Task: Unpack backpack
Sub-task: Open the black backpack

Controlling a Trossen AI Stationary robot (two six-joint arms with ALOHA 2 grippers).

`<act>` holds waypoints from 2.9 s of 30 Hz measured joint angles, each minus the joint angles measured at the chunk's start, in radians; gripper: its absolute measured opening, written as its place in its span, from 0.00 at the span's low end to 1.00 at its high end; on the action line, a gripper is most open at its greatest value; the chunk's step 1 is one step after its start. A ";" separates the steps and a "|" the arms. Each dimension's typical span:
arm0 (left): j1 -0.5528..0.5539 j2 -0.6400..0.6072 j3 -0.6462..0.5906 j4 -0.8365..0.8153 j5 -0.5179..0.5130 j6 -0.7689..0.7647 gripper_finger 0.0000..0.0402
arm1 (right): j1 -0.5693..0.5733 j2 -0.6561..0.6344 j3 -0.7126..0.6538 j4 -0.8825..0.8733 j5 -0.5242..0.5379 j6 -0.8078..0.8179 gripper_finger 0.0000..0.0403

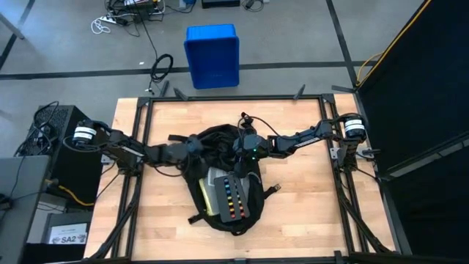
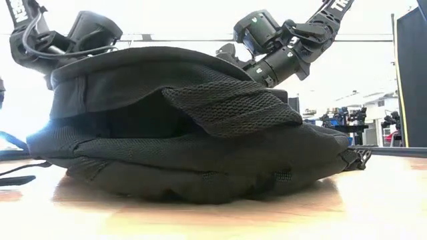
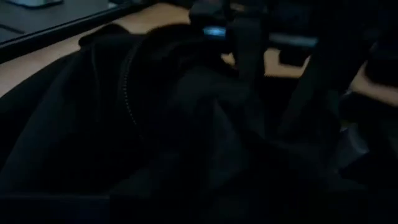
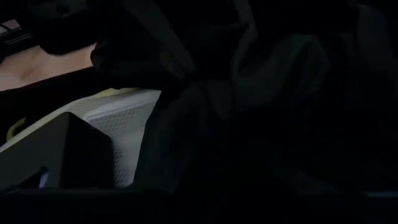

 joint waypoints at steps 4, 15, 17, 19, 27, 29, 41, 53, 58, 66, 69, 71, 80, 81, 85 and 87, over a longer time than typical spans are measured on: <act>0.003 0.000 -0.029 0.081 0.020 -0.003 0.44 | 0.000 0.000 0.000 0.004 -0.009 -0.004 0.28; 0.003 0.000 -0.031 0.111 0.064 -0.028 0.44 | 0.019 -0.070 -0.001 -0.007 -0.039 -0.049 0.29; 0.003 0.000 -0.031 0.127 0.065 -0.027 0.44 | 0.025 -0.093 -0.001 -0.012 -0.039 -0.062 0.29; 0.003 0.000 -0.031 0.143 0.073 -0.026 0.44 | 0.033 -0.117 -0.001 -0.025 -0.038 -0.071 0.29; 0.003 0.000 -0.030 0.219 0.102 -0.026 0.44 | 0.088 -0.190 -0.001 -0.040 -0.037 -0.074 0.28; 0.003 0.000 -0.030 0.248 0.102 -0.017 0.44 | 0.108 -0.201 -0.001 -0.052 -0.034 -0.074 0.28; 0.003 0.000 -0.029 0.350 0.119 0.001 0.44 | 0.219 -0.232 0.000 -0.085 0.019 -0.094 0.26; 0.003 0.000 -0.029 0.494 0.196 0.001 0.44 | 0.298 -0.232 0.000 -0.086 0.019 -0.095 0.27; 0.003 -0.001 -0.029 0.497 0.207 0.001 0.44 | 0.335 -0.232 0.000 -0.086 0.019 -0.095 0.27; 0.003 -0.001 -0.029 0.604 0.282 0.001 0.44 | 0.387 -0.232 0.000 -0.086 0.016 -0.063 0.27; 0.003 -0.001 -0.029 0.635 0.319 0.002 0.44 | 0.400 -0.232 0.000 -0.085 -0.002 -0.014 0.28; 0.002 -0.001 -0.029 0.647 0.337 0.007 0.44 | 0.412 -0.232 0.001 -0.085 -0.012 -0.010 0.29; -0.003 -0.001 -0.029 0.627 0.353 0.058 0.44 | 0.470 -0.232 0.001 -0.087 -0.018 -0.010 0.28; -0.003 -0.001 -0.029 0.623 0.353 0.061 0.44 | 0.475 -0.232 0.001 -0.088 -0.018 -0.010 0.28; -0.003 -0.009 -0.014 0.574 0.337 0.080 0.44 | 0.490 -0.232 0.001 -0.094 -0.018 -0.010 0.28; -0.001 -0.030 0.005 0.535 0.336 0.084 0.44 | 0.492 -0.232 0.001 -0.101 -0.018 -0.010 0.28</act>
